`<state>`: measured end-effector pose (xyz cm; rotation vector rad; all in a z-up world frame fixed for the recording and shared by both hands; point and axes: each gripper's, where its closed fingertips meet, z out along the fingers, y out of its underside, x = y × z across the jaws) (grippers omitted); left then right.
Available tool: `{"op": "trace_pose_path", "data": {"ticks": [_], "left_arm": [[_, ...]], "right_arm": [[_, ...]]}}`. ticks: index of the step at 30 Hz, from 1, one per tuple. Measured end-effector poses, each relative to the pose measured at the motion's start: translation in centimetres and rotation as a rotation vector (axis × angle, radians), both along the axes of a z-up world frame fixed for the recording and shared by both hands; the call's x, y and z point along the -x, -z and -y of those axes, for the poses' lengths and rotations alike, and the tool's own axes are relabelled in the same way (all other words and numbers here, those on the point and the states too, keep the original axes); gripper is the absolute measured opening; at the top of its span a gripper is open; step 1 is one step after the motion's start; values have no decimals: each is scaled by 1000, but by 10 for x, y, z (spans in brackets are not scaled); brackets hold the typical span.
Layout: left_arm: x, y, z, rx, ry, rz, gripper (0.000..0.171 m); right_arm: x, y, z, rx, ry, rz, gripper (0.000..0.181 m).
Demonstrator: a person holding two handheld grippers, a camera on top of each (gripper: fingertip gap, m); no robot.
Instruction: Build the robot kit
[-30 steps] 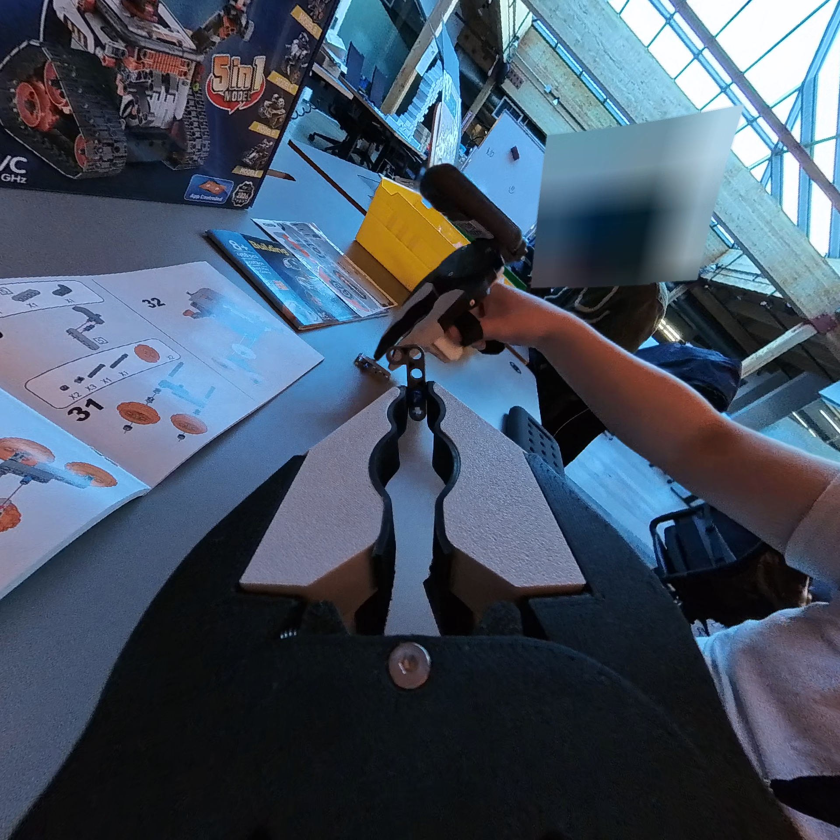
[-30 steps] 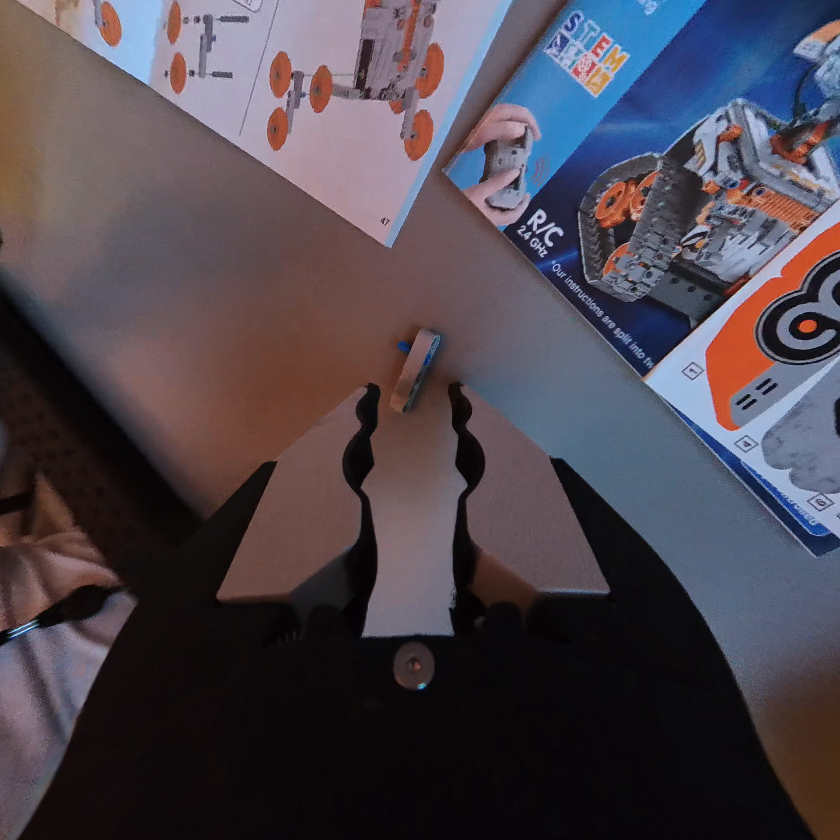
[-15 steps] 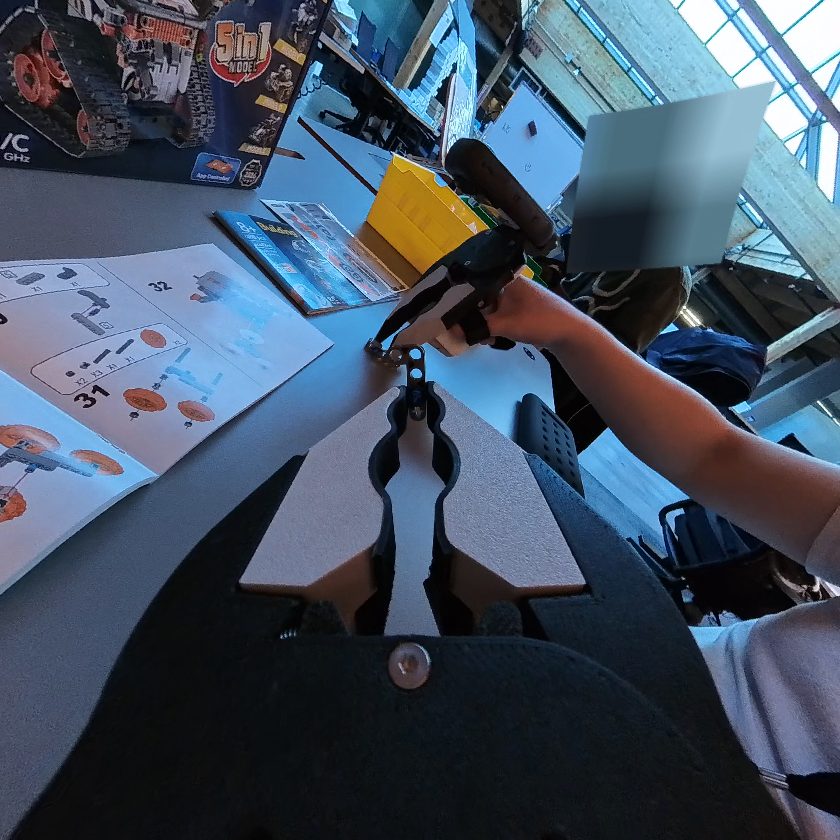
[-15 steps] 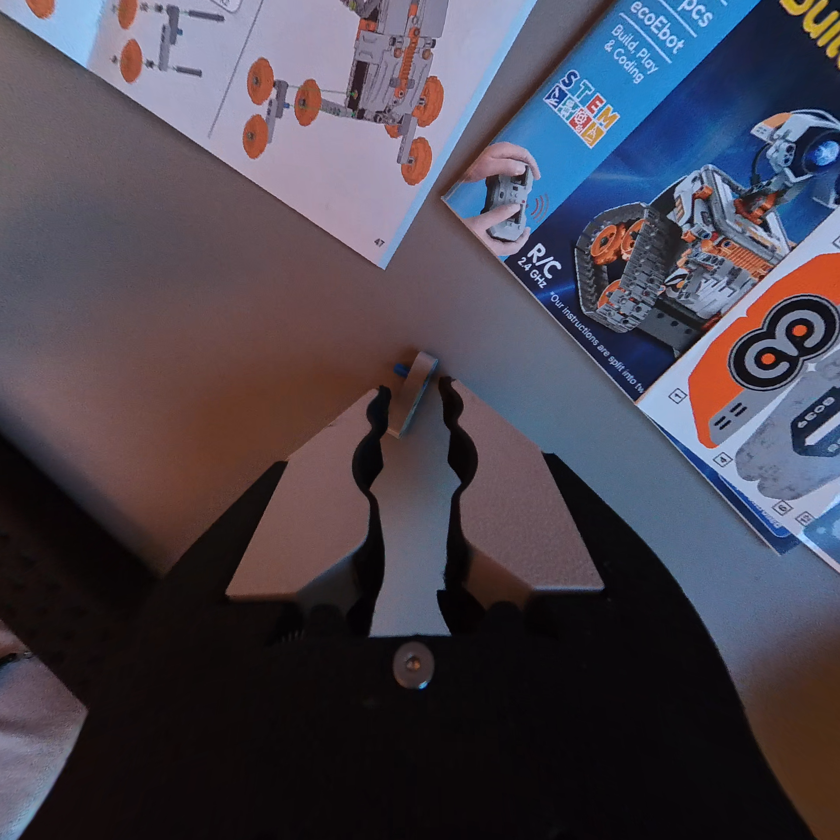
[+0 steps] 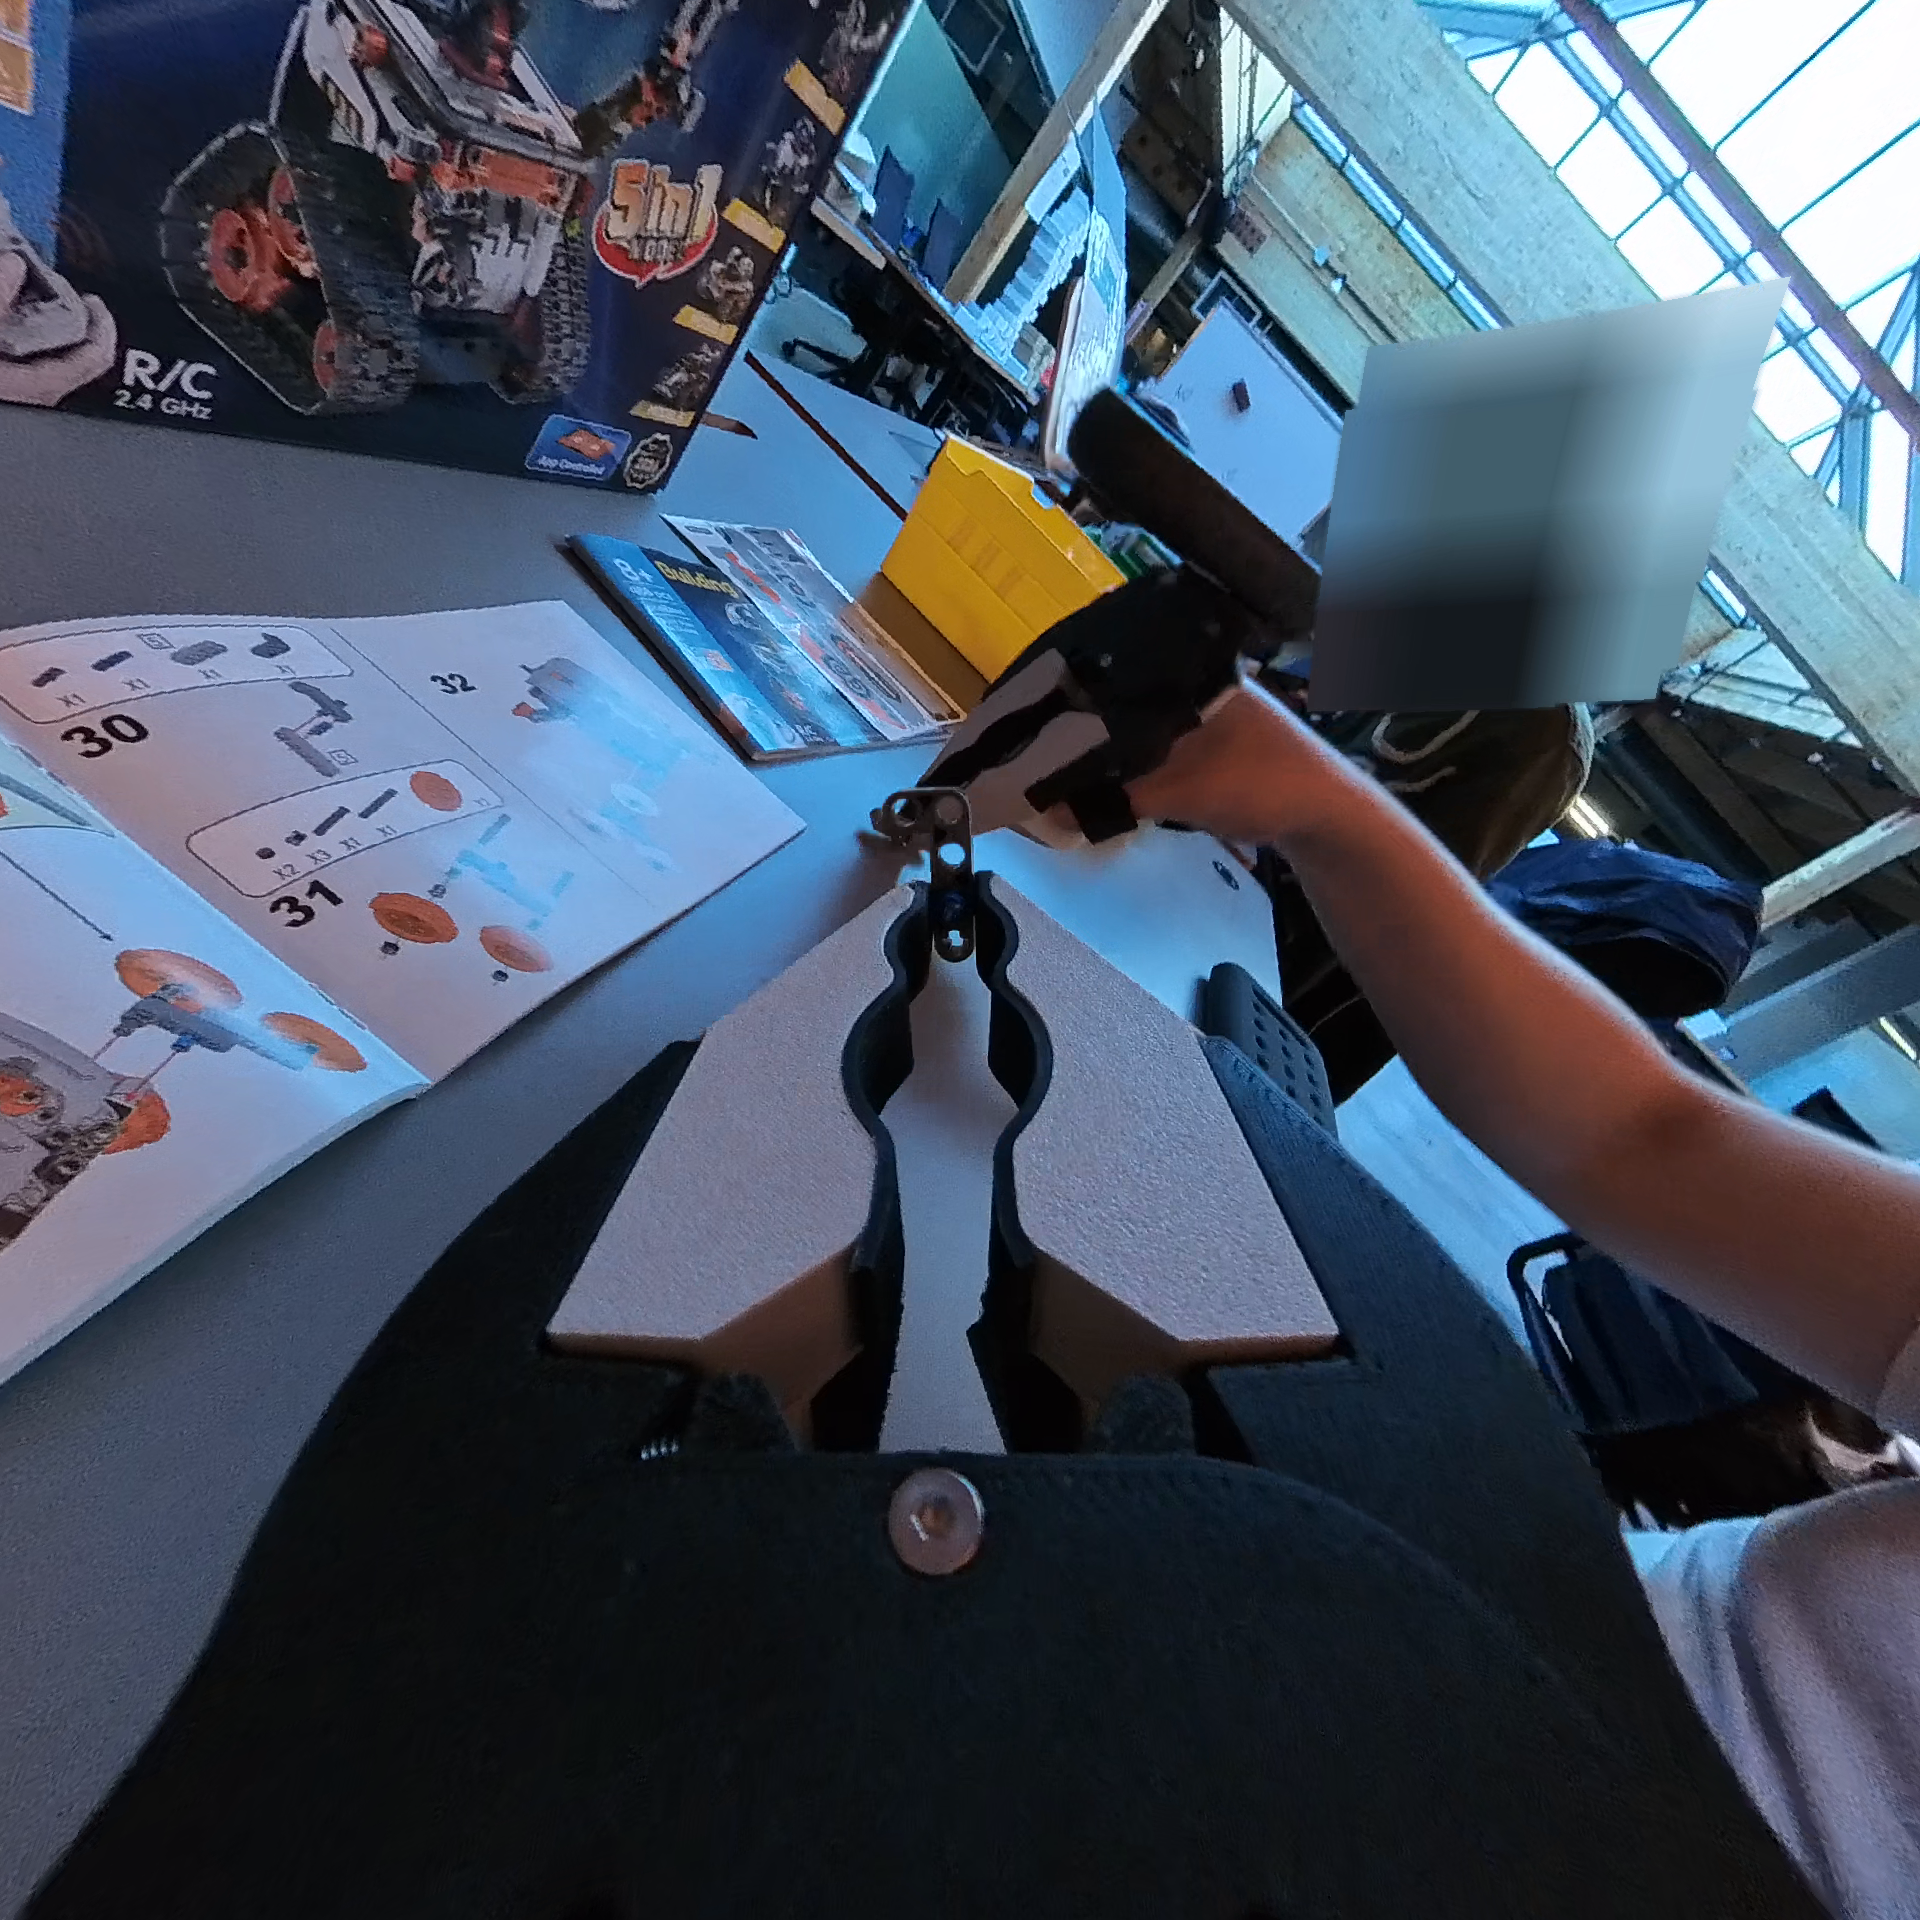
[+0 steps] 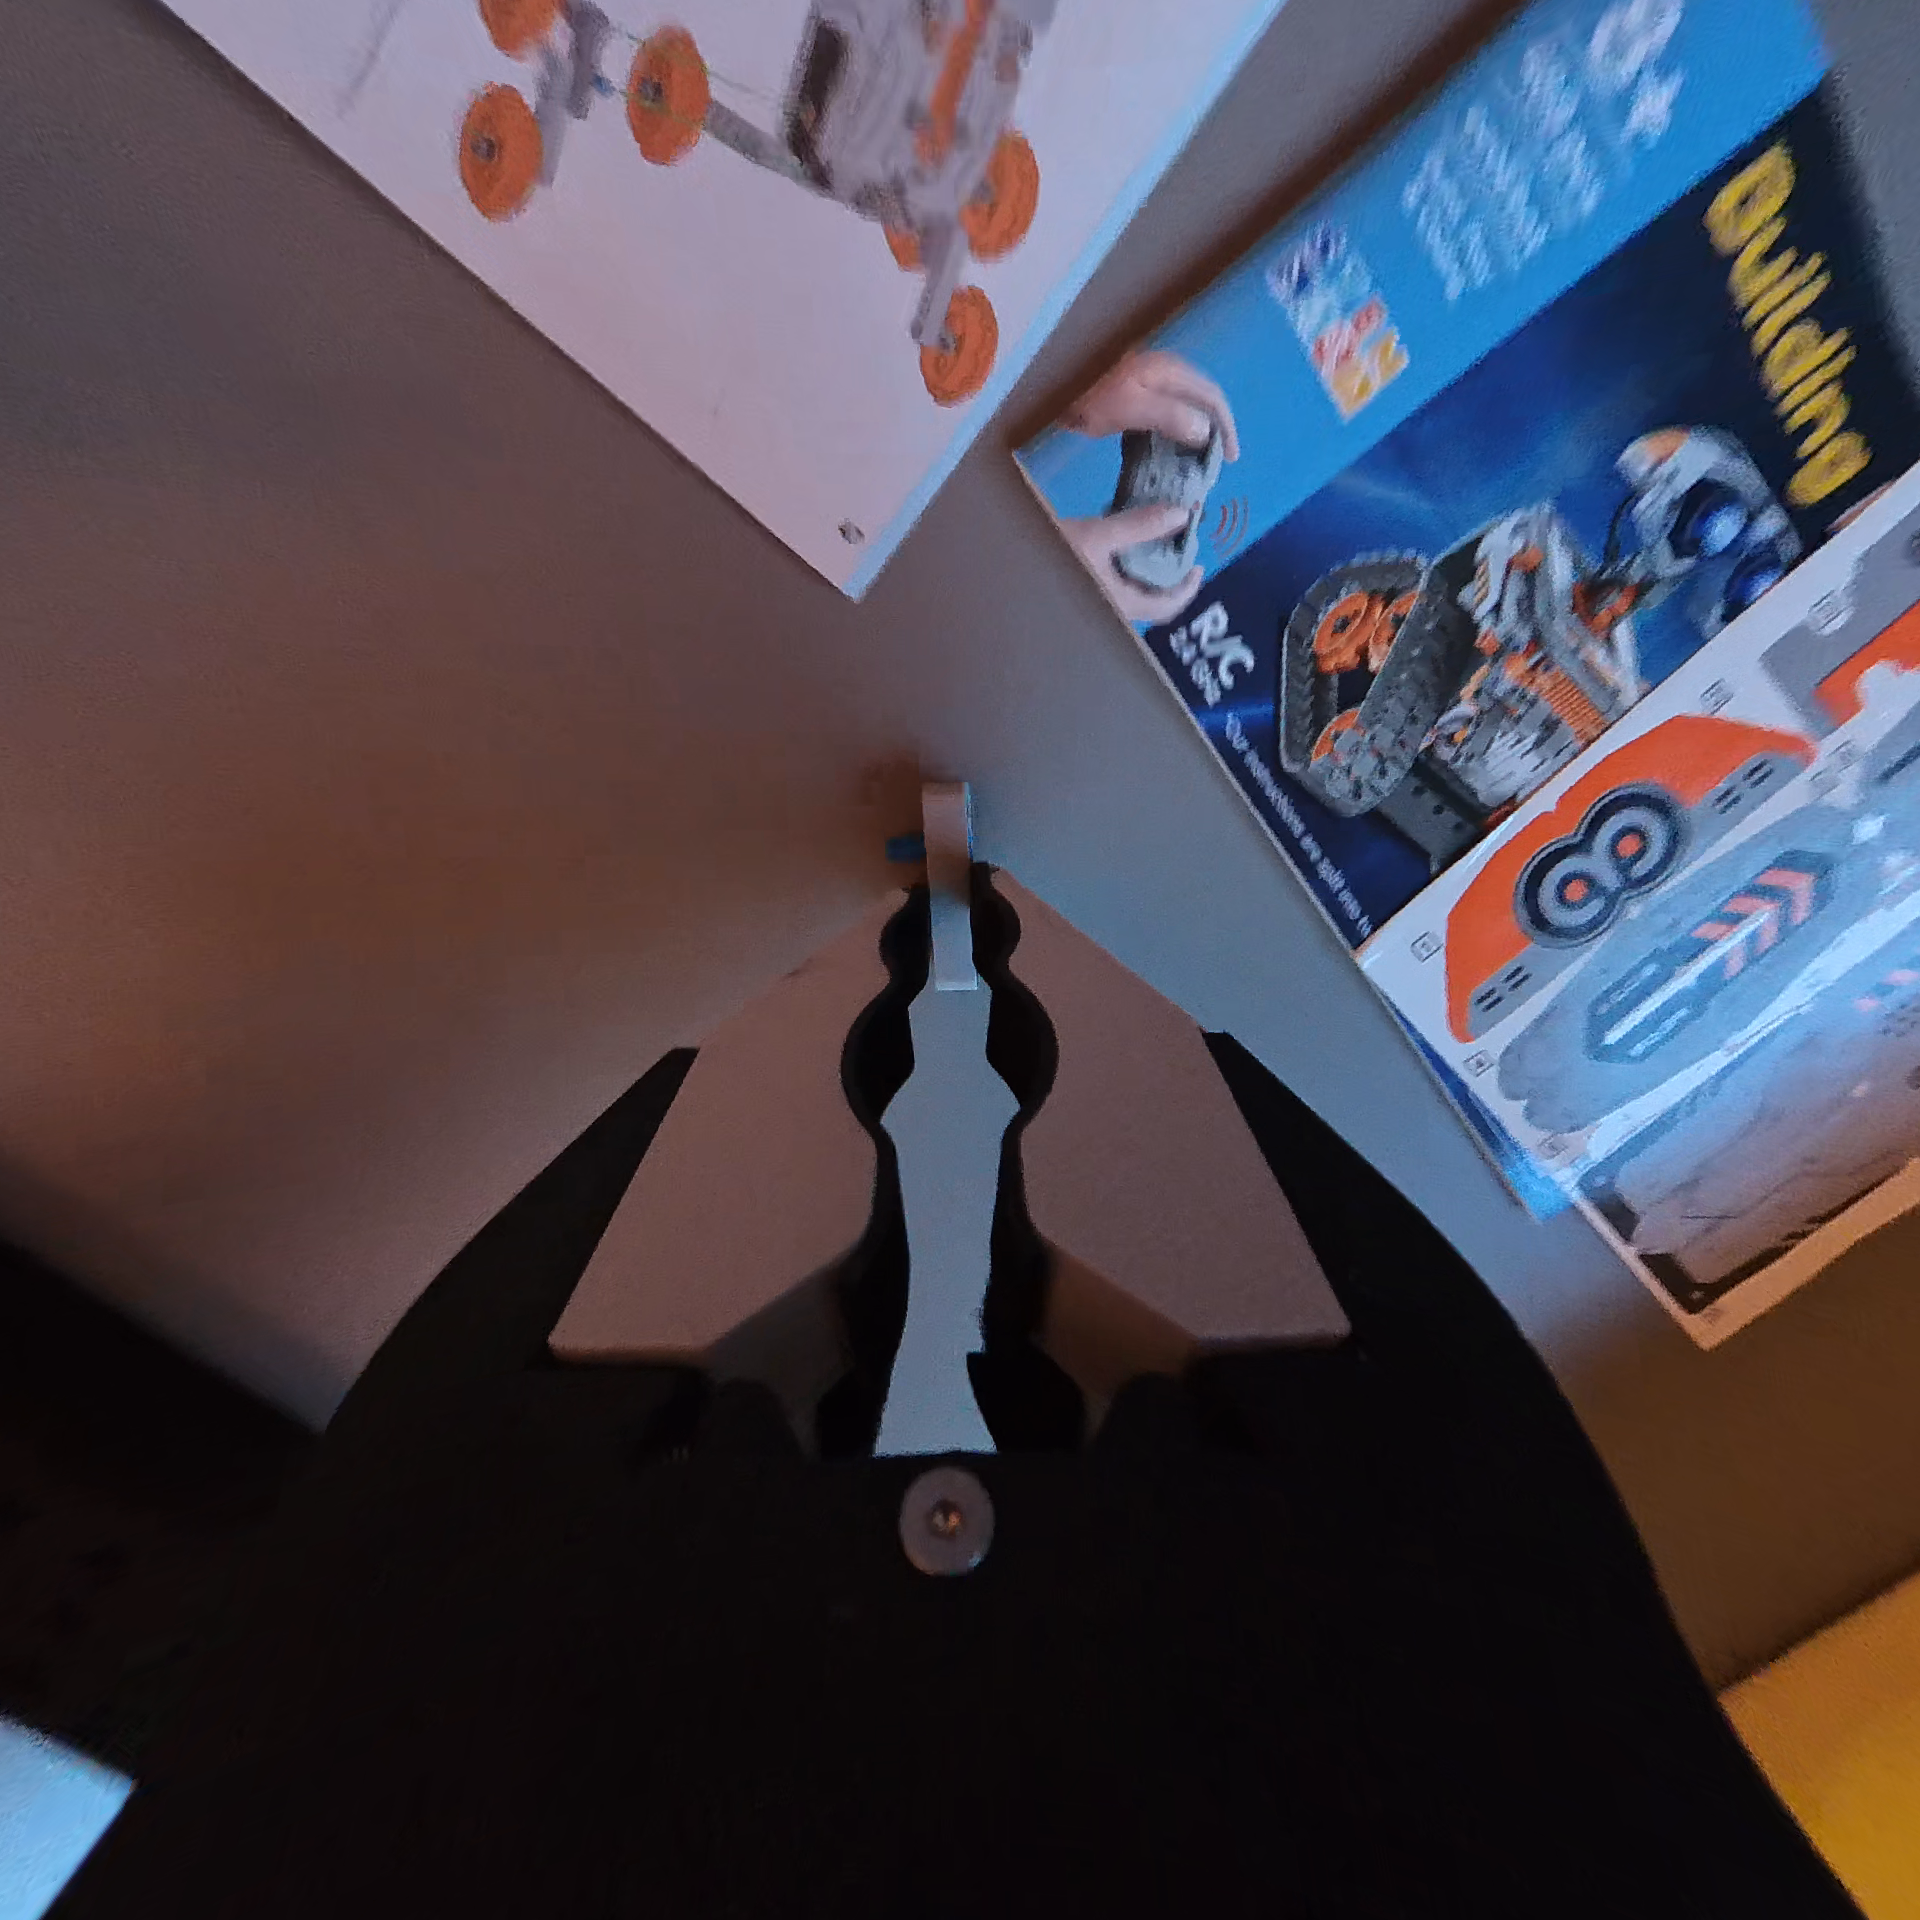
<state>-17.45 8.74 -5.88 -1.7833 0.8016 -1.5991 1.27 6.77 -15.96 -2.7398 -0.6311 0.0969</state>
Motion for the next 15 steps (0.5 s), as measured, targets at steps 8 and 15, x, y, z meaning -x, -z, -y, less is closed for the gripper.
{"op": "trace_pose_path", "data": {"ticks": [8,15], "left_arm": [[0,-22,-26,-40,-168,146,4],[-50,-47,-48,-169,-300,211,4]], "right_arm": [[68,-99,-28,-795,6,-330,6],[102,-121,-65,-860,66,-545,8]]}}
